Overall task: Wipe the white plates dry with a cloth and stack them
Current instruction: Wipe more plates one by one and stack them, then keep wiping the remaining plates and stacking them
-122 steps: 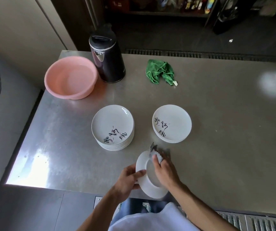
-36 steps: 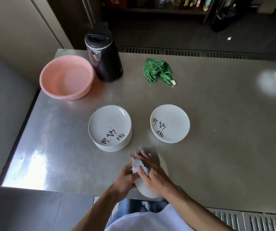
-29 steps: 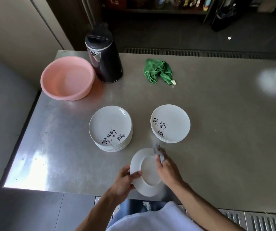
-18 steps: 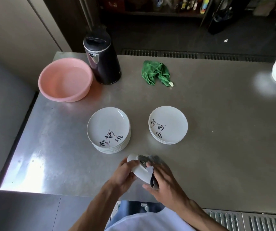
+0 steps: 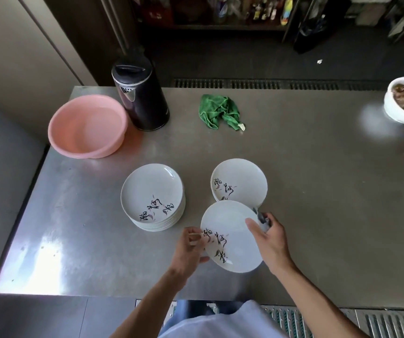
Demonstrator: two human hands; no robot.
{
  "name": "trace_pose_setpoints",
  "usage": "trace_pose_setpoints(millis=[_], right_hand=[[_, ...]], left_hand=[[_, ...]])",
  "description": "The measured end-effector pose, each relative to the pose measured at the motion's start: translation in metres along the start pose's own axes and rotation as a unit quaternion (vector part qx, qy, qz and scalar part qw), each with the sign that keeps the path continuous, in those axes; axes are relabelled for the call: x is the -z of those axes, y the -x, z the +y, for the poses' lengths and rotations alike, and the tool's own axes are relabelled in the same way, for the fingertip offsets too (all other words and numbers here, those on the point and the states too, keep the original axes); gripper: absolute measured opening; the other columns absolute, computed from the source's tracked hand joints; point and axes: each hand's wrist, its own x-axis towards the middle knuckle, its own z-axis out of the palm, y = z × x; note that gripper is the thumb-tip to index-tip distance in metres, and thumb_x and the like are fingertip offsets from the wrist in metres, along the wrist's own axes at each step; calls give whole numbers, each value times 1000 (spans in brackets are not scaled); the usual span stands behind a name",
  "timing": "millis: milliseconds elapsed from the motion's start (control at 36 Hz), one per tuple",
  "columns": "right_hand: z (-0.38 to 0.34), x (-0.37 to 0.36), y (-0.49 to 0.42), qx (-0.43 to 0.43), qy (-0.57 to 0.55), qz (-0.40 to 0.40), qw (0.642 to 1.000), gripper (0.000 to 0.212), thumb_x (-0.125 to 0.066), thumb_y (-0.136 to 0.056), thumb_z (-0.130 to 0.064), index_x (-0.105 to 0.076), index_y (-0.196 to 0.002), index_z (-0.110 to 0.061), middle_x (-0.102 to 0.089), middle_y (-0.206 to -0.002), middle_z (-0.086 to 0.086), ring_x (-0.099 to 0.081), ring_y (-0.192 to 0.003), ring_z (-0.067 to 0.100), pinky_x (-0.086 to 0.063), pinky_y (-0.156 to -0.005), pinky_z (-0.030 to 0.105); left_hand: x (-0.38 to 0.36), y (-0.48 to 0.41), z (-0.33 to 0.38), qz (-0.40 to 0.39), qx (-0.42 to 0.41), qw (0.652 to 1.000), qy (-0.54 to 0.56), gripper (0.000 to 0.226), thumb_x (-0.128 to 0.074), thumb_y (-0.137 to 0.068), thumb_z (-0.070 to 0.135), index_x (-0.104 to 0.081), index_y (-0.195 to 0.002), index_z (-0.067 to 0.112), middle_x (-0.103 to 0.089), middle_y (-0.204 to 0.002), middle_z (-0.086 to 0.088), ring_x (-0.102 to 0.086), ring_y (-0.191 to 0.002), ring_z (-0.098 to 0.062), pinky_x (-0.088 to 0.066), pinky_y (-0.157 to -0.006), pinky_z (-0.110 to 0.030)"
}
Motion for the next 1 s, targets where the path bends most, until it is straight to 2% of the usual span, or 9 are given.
trace_pose_setpoints(millis=[83,167,278,361,500,639,722,861,1000], right_hand=[[-4,7,-5,-23,-28,17,999,20,-74,-75,-33,-62,-84,-19,-68,-73,-6,-58,-64,12,-47,-60,28],[-3,12,-11,-36,-41,31,998,23,-74,-72,-37,-66,-88,-22,-74,-82,-4,-66,-71,12,-52,-64,33],[-2,17,-16,-31,-23,61,997,18,-74,-76,-38,-66,-90,-29,-73,-82,-7,-65,-70,9,-52,-62,31],[2,21,-19,-20,-1,92,996,14,-73,-86,-25,-65,-91,-36,-71,-84,-14,-65,-76,4,-52,-71,30],[4,26,-12,-3,40,88,995,44,-65,-90,-4,-61,-97,-47,-66,-96,-37,-60,-91,-16,-42,-75,1],[5,25,-8,5,49,48,998,51,-64,-86,6,-65,-98,-43,-70,-95,-31,-64,-88,-13,-44,-74,3],[4,26,-8,27,59,31,997,50,-65,-85,7,-66,-103,-40,-71,-97,-30,-65,-90,-11,-44,-76,3],[4,25,-10,84,101,-13,991,52,-63,-81,12,-68,-122,-19,-71,-111,-22,-64,-103,-8,-43,-89,6],[3,24,-11,102,107,-39,988,60,-58,-78,17,-67,-124,-21,-69,-117,-23,-63,-109,-5,-45,-96,11]], left_hand=[[-5,-1,0,-37,0,999,-17,28,-61,-101,12,-49,-123,24,-67,-116,-13,-72,-100,-28,-62,-70,-32],[-13,-4,3,-43,-1,999,-33,20,-57,-103,8,-53,-116,22,-69,-112,-15,-76,-91,-27,-62,-68,-35],[-24,-15,15,7,-32,999,-27,18,-56,-103,6,-60,-120,10,-68,-109,-18,-75,-92,-25,-64,-67,-37],[-35,-28,34,55,-65,994,-63,23,-57,-102,9,-60,-125,11,-68,-109,-16,-71,-96,-23,-65,-68,-43],[-54,-55,63,119,-96,985,-83,28,-53,-100,8,-63,-125,15,-71,-106,-13,-73,-91,-28,-65,-65,-42],[-66,-82,83,139,-77,985,-69,39,-48,-95,3,-64,-114,33,-69,-86,6,-70,-72,-13,-64,-60,-36],[-69,-93,85,137,-59,987,-63,38,-47,-94,2,-65,-108,33,-72,-97,-5,-72,-76,-17,-64,-61,-39],[-76,-106,84,151,-39,986,-58,44,-46,-95,0,-67,-129,20,-71,-109,-9,-71,-75,-15,-64,-62,-38],[-78,-111,86,157,-36,981,-104,47,-42,-93,3,-67,-128,22,-72,-111,-9,-70,-53,-6,-64,-58,-36]])
